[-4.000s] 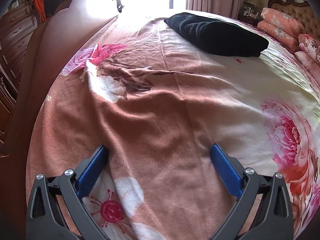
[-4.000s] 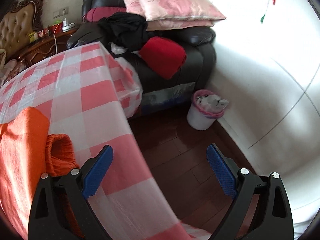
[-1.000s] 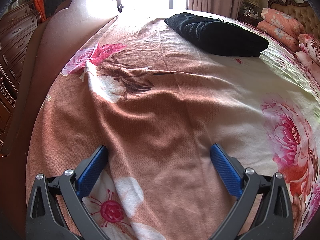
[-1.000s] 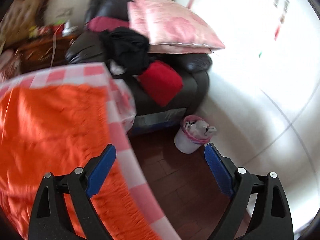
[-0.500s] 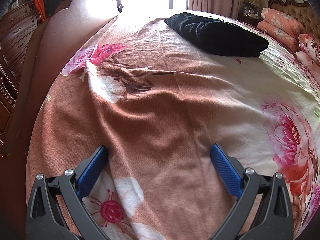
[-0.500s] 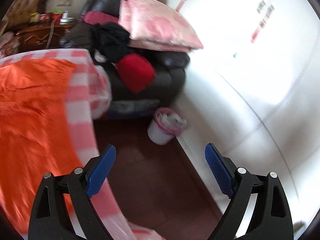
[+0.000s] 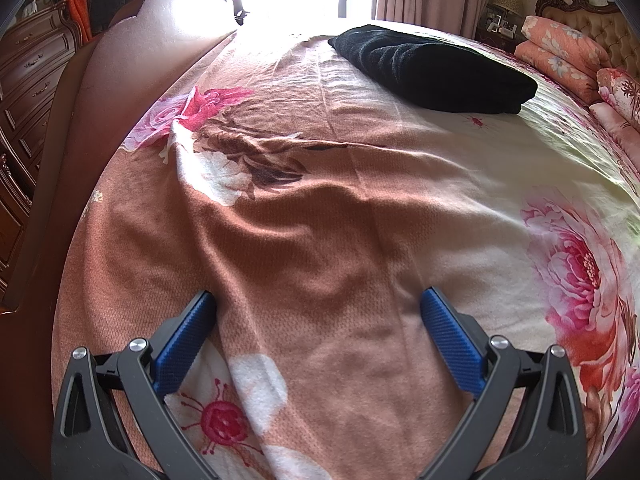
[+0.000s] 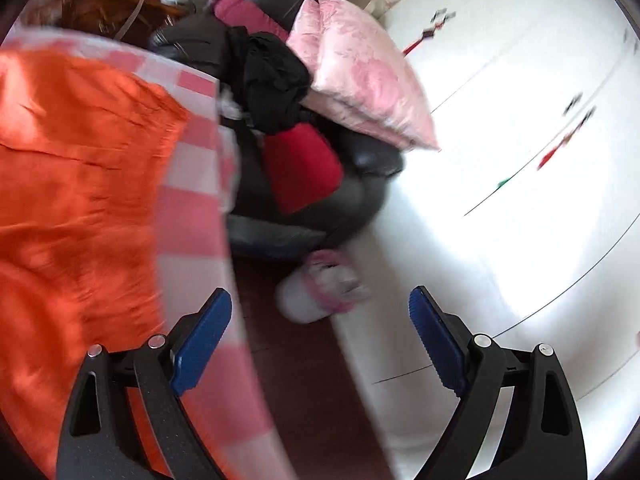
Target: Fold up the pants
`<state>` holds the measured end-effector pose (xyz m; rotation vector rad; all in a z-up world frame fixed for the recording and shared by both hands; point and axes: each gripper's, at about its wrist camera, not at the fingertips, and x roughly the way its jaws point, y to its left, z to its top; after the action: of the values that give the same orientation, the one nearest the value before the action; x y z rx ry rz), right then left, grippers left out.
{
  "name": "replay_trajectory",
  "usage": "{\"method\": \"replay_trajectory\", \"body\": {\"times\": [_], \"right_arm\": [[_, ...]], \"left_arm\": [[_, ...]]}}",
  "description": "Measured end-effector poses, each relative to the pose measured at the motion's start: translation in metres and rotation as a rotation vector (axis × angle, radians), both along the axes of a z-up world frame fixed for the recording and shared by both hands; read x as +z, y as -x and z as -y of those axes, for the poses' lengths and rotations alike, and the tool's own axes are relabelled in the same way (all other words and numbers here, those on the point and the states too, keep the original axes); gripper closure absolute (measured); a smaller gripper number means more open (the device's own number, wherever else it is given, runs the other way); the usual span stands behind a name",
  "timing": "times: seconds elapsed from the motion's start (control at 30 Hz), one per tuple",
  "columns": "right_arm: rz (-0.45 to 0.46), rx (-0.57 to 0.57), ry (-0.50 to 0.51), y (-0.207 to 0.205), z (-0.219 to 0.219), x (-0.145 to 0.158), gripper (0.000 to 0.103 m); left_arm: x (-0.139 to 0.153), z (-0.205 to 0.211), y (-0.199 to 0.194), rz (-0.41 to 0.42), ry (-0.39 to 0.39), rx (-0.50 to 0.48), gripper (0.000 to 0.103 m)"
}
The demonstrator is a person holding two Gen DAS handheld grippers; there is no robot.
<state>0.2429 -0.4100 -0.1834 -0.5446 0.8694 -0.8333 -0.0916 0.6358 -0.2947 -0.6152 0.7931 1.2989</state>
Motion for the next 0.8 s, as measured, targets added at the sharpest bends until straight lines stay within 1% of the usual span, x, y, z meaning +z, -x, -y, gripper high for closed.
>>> {"method": "replay_trajectory", "body": {"times": [0.03, 0.07, 0.13, 0.17, 0.23, 0.27, 0.33, 0.37, 0.4, 0.43, 0.5, 0.57, 0.63, 0.67, 0.7, 0.77, 0.8], "right_arm": [[0.015, -0.004, 0.014, -0.001, 0.007, 0.002, 0.015], [0.02, -0.012, 0.006, -0.002, 0.013, 0.003, 0.015], [-0.019, -0.019, -0.037, -0.006, 0.023, -0.006, 0.016], [-0.019, -0.008, -0.04, -0.006, 0.023, -0.009, 0.017], [-0.007, -0.002, -0.047, -0.003, 0.02, -0.009, 0.022], [-0.015, -0.003, -0.062, -0.001, 0.018, -0.01, 0.028], [-0.014, -0.013, -0.014, 0.003, 0.011, -0.009, 0.027], [0.001, -0.011, 0.012, 0.005, 0.009, -0.008, 0.022], [0.016, -0.006, 0.029, 0.008, 0.008, -0.007, 0.021], [0.022, -0.016, 0.026, 0.009, 0.012, -0.009, 0.021], [0.032, -0.063, -0.021, 0.014, 0.024, -0.007, 0.021], [0.037, -0.075, -0.038, 0.02, 0.031, -0.008, 0.021], [0.041, -0.081, -0.065, 0.025, 0.032, -0.008, 0.022], [0.041, -0.085, -0.077, 0.026, 0.033, -0.008, 0.025], [0.039, -0.091, -0.078, 0.027, 0.033, -0.009, 0.034], [0.051, -0.116, -0.067, 0.033, 0.036, -0.009, 0.037], [0.065, -0.134, -0.072, 0.036, 0.041, -0.007, 0.037]], "left_arm": [[0.0, 0.0, 0.0, 0.0, 0.0, 0.0, 0.001], [0.0, 0.0, 0.0, 0.0, 0.0, 0.0, 0.001], [0.0, 0.0, 0.0, 0.0, 0.0, 0.0, 0.001], [0.0, 0.0, 0.0, 0.0, 0.0, 0.0, 0.001], [0.0, 0.0, 0.0, 0.0, 0.0, 0.001, 0.001], [0.0, 0.0, 0.0, 0.0, 0.0, 0.001, 0.001], [0.0, 0.0, 0.0, 0.0, 0.0, 0.001, 0.001], [0.0, 0.0, 0.0, 0.0, 0.0, 0.001, 0.001], [0.0, 0.0, 0.0, 0.0, 0.0, 0.001, 0.001], [0.0, 0.0, 0.0, 0.0, -0.001, 0.001, 0.001], [0.0, 0.0, 0.0, 0.002, -0.003, 0.002, 0.001], [0.0, 0.0, 0.0, 0.001, -0.003, 0.003, 0.001], [0.0, -0.002, -0.004, -0.022, 0.015, 0.003, 0.001], [0.0, -0.004, -0.005, -0.029, 0.019, 0.0, 0.001], [0.0, -0.006, -0.004, -0.022, 0.026, -0.004, 0.001], [0.002, -0.011, -0.001, 0.005, 0.042, -0.008, 0.001], [0.004, -0.01, -0.002, -0.016, 0.055, -0.025, 0.001]]}}
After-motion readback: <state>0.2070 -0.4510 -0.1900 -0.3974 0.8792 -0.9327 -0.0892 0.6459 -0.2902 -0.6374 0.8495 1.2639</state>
